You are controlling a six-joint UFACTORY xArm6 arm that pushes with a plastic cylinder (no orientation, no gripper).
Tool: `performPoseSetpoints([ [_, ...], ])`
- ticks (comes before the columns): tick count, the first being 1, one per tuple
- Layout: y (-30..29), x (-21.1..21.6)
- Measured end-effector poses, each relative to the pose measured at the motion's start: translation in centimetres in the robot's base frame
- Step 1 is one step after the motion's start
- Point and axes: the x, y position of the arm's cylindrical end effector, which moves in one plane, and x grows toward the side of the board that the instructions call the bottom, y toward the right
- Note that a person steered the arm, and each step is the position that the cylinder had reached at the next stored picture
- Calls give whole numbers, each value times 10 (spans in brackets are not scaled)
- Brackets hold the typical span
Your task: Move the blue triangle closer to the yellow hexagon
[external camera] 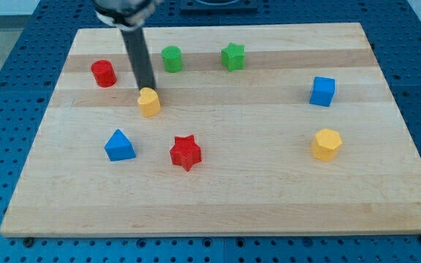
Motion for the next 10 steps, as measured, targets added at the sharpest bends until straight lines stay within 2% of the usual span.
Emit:
performPoseSetpoints([
  [1, 50, 32],
  [2, 51, 14],
  [3, 32, -37],
  [4, -66, -35],
  [5, -103, 25],
  [6, -40, 67],
  [7, -3, 67],
  [10, -5, 62],
])
